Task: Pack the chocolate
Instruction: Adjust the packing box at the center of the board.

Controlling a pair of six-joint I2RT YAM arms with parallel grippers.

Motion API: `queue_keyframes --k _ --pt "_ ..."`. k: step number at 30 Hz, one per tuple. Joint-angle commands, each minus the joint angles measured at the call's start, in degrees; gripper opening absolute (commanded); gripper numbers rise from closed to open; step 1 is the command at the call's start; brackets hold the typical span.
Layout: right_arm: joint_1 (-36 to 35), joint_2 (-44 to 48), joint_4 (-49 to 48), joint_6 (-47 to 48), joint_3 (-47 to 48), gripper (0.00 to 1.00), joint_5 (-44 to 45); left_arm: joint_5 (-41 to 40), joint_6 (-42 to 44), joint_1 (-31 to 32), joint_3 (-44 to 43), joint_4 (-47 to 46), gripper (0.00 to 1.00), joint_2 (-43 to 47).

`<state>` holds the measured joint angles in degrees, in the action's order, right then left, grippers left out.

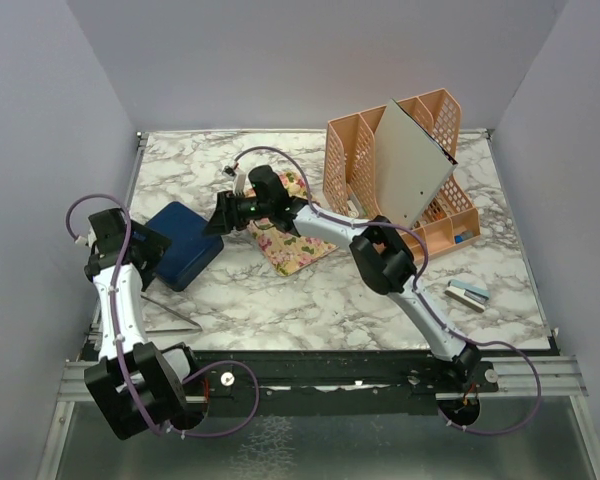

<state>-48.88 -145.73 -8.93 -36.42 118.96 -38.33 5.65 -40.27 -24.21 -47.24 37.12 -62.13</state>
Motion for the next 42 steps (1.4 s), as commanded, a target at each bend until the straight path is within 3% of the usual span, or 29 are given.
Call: queue_keyframes --k 1,11,14,22,26,32,38,40,42 --pt "0.44 -1.60 0.87 0.48 0.84 0.64 0.15 -5.75 -9.23 -0.05 2.86 6.08 0.86 3.07" --pt "0.37 -5.46 3.04 0.20 5.54 0.63 0.10 -6.64 -11.66 0.12 6.34 5.73 0.85 2.67" --pt "0.40 -5.79 3.68 0.79 5.35 0.63 1.24 -5.73 -12.15 0.12 7.16 3.28 0.79 1.14" --pt "0.32 -4.93 5.57 1.58 1.79 0.57 2.15 -4.15 -8.27 0.29 6.51 -4.55 0.27 -2.53" --pt "0.24 -2.83 6.53 2.15 -2.34 0.56 3.61 -4.19 -7.41 0.30 6.99 -6.46 0.12 -4.63" --pt "0.22 0.76 8.84 2.56 -7.40 0.55 7.56 -2.45 -2.67 0.39 8.17 -12.14 0.08 -7.77" --pt "0.20 0.55 8.74 2.66 -6.84 0.54 5.54 -8.68 3.15 0.39 3.61 -11.46 0.03 -11.06" --pt "0.19 0.81 8.82 2.86 -6.71 0.54 5.50 -8.08 4.30 0.38 2.70 -11.55 0.03 -10.46" --pt "0.26 1.11 8.76 2.70 -6.48 0.54 5.52 -5.87 6.61 0.37 1.42 -11.55 0.11 -10.23"
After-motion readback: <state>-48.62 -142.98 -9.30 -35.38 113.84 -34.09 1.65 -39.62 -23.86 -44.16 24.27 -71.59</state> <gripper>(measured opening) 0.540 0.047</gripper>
